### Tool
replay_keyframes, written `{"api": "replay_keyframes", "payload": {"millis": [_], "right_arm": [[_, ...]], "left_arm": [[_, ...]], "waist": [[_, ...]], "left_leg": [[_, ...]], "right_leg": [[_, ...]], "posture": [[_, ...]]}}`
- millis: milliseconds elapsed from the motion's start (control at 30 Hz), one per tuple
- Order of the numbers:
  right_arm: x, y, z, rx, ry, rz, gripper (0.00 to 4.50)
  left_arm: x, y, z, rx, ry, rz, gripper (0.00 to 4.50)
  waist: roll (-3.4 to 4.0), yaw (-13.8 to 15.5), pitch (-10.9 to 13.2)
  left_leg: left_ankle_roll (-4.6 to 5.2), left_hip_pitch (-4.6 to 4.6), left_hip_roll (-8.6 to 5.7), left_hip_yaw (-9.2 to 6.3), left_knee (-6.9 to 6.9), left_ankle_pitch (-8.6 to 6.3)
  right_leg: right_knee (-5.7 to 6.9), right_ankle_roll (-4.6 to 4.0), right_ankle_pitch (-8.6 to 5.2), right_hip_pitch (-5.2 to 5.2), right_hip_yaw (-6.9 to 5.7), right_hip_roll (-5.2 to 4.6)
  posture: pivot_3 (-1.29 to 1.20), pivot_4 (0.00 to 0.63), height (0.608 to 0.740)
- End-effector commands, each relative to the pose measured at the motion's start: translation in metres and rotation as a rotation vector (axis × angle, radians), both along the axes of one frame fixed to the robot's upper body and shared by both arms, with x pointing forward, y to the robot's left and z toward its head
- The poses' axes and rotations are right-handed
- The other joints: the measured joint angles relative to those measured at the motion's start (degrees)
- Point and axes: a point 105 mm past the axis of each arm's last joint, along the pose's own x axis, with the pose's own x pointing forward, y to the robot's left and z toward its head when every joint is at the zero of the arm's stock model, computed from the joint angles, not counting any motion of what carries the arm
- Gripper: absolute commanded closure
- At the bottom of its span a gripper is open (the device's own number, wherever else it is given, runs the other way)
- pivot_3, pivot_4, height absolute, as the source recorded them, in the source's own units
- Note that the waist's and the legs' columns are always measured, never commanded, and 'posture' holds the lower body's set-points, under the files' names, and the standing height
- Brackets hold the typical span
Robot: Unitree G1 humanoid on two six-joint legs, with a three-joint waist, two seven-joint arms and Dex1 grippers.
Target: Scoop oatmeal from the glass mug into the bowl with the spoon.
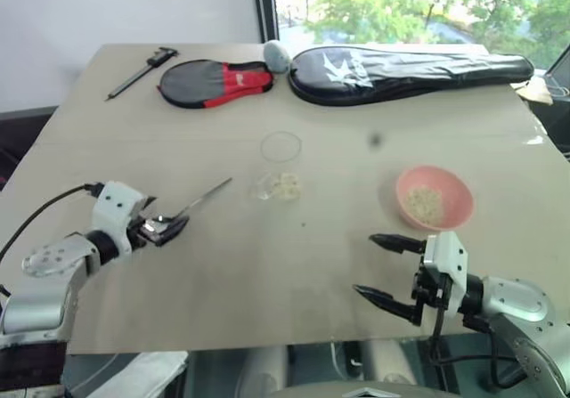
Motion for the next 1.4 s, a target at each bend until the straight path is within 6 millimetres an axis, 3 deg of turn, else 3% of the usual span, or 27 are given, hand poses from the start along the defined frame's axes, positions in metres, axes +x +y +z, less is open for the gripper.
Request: {"api": "replay_keyframes", "payload": {"millis": [33, 133, 333, 400, 433, 500, 700, 867, 1033, 1167, 1400], "right_arm": [[-0.001, 0.004, 0.006, 0.015, -0.033, 0.004, 0.0], [0.0, 0.006, 0.007, 0.015, -0.039, 0.0, 0.0], [0.003, 0.005, 0.01, 0.013, -0.049, -0.011, 0.0], [0.003, 0.005, 0.01, 0.012, -0.05, -0.011, 0.0], [0.003, 0.005, 0.01, 0.012, -0.05, -0.011, 0.0], [0.004, 0.005, 0.011, 0.011, -0.051, -0.01, 0.0], [0.008, 0.002, 0.011, 0.006, -0.051, -0.002, 0.0], [0.015, -0.001, 0.012, 0.001, -0.058, 0.008, 0.0], [0.023, -0.002, 0.018, 0.03, -0.061, 0.007, 0.0], [0.034, -0.001, 0.034, 0.111, -0.051, -0.033, 0.0], [0.059, -0.003, 0.071, 0.288, 0.002, -0.124, 0.0]], "left_arm": [[-0.004, -0.001, -0.026, 0.059, 0.126, -0.085, 0.08], [-0.002, -0.007, -0.031, 0.062, 0.158, -0.151, 0.08], [-0.002, -0.007, -0.039, 0.082, 0.216, -0.212, 2.72], [-0.002, -0.008, -0.039, 0.065, 0.216, -0.213, 3.24], [-0.002, -0.008, -0.039, 0.059, 0.216, -0.213, 3.81], [-0.003, -0.008, -0.04, 0.047, 0.216, -0.208, 4.42], [-0.011, -0.007, -0.045, 0.007, 0.174, -0.149, 4.47], [0.0, -0.005, -0.026, -0.018, -0.038, -0.031, 4.47], [0.006, -0.008, 0.004, -0.038, -0.241, 0.056, 4.47], [0.01, -0.008, 0.049, -0.019, -0.455, 0.142, 4.47], [0.014, -0.059, 0.119, -0.082, -0.711, 0.05, 4.47]], "waist": [[0.05, 0.29, -0.04], [0.26, 0.35, -0.16], [0.53, 0.4, -0.35], [0.66, 0.37, -0.47], [0.72, 0.36, -0.54], [0.8, 0.34, -0.62], [0.91, 0.22, -0.79], [0.89, 0.27, -0.83], [0.62, 0.34, -0.74], [0.12, 0.31, -0.55], [-0.08, 0.39, -0.47]], "left_leg": [[0.0, 0.03, 0.0, 0.01, 0.0, 0.0], [0.0, 0.2, 0.0, 0.04, 0.0, 0.0], [0.01, 0.54, -0.02, 0.06, 0.0, 0.0], [0.02, 0.62, -0.02, 0.06, 0.01, 0.01], [0.02, 0.65, -0.02, 0.06, 0.01, 0.01], [0.03, 0.67, -0.01, 0.04, 0.02, 0.01], [0.03, 0.69, 0.01, 0.07, 0.03, 0.02], [0.03, 0.69, 0.01, 0.09, 0.04, 0.02], [0.03, 0.62, 0.06, -0.03, 0.21, 0.02], [0.02, 0.53, 0.08, -0.05, 0.31, 0.01], [0.02, 0.39, -0.01, -0.07, 0.46, 0.01]], "right_leg": [[0.0, 0.0, 0.0, 0.03, 0.0, 0.0], [0.01, -0.06, 0.04, 0.2, 0.01, -0.01], [0.02, 0.09, -0.05, 0.51, 0.03, -0.03], [0.05, 0.09, -0.05, 0.57, 0.04, -0.02], [0.08, 0.09, -0.05, 0.58, 0.04, -0.02], [0.12, 0.08, -0.05, 0.58, 0.04, 0.01], [0.15, 0.08, -0.05, 0.58, 0.11, 0.04], [0.14, 0.08, -0.04, 0.59, 0.13, 0.04], [0.21, -0.01, 0.02, 0.6, 0.09, 0.1], [0.2, -0.17, 0.12, 0.59, 0.07, 0.11], [0.14, -0.19, 0.18, 0.61, 0.07, -0.05]], "posture": [[0.0, 0.15, 0.74], [0.0, 0.15, 0.74], [0.0, 0.15, 0.74], [0.0, 0.15, 0.74], [0.0, 0.15, 0.74], [0.0, 0.15, 0.74], [0.0, 0.15, 0.74], [0.0, 0.15, 0.74], [0.0, 0.15, 0.74], [0.0, 0.15, 0.74], [0.0, 0.15, 0.74]]}}
